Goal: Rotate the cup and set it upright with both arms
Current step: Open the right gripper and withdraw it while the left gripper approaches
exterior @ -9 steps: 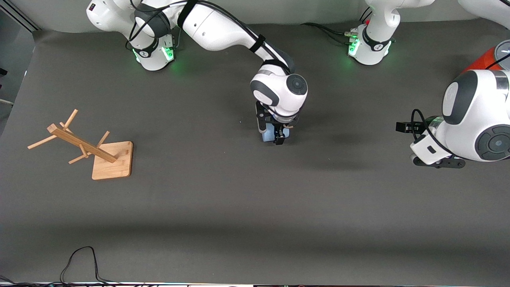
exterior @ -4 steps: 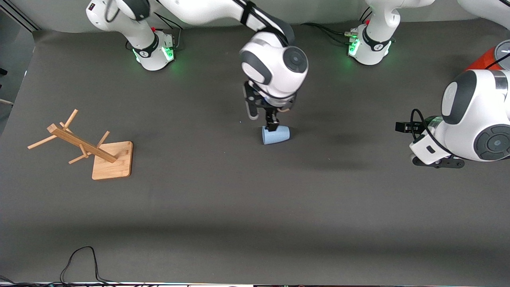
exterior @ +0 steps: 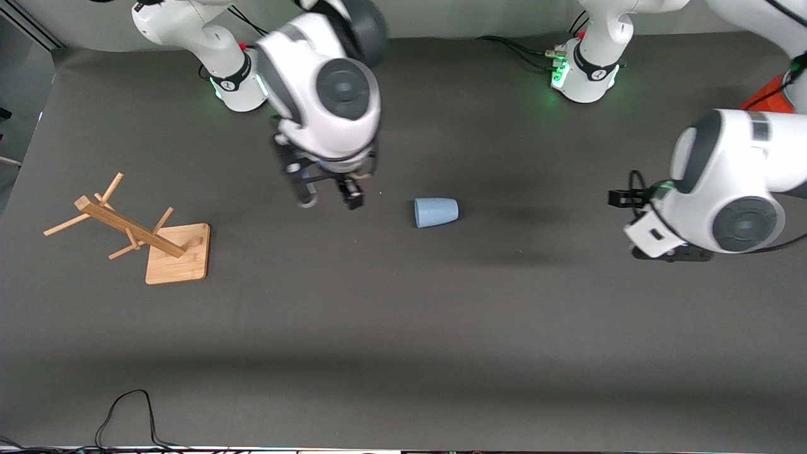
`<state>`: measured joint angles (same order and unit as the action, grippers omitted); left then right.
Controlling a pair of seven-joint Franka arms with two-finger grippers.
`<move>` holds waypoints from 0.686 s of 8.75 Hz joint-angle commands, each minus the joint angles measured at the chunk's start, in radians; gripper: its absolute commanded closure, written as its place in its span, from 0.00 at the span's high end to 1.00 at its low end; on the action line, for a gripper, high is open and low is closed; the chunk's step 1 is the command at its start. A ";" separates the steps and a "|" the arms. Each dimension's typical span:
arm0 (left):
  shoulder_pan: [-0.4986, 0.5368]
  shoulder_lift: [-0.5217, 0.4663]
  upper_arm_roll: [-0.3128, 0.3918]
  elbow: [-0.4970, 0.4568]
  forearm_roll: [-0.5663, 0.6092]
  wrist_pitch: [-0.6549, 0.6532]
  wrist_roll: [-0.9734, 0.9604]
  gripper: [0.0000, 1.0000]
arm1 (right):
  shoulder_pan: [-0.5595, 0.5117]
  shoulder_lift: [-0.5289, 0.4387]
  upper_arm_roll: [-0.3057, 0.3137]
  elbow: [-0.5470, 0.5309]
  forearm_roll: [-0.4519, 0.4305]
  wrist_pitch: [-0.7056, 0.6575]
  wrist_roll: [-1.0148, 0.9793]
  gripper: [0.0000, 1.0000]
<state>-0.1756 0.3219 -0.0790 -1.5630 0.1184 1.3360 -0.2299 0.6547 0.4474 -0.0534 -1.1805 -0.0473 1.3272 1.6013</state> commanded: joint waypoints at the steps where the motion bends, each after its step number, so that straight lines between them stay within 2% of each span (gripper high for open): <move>1: -0.160 0.011 0.011 0.004 0.014 -0.029 -0.177 1.00 | -0.172 -0.145 0.001 -0.104 0.014 -0.025 -0.342 1.00; 3: -0.304 0.048 0.011 0.023 0.015 -0.028 -0.360 1.00 | -0.326 -0.267 0.001 -0.210 0.010 -0.007 -0.623 1.00; 4: -0.371 0.093 0.011 0.068 0.017 -0.029 -0.450 1.00 | -0.407 -0.318 0.000 -0.262 0.010 0.032 -0.785 1.00; 6: -0.496 0.240 0.013 0.237 0.036 -0.095 -0.599 1.00 | -0.525 -0.406 0.000 -0.377 0.012 0.125 -1.080 1.00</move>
<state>-0.5980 0.4444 -0.0840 -1.4790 0.1264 1.3160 -0.7486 0.1756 0.1276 -0.0628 -1.4370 -0.0453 1.3797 0.6571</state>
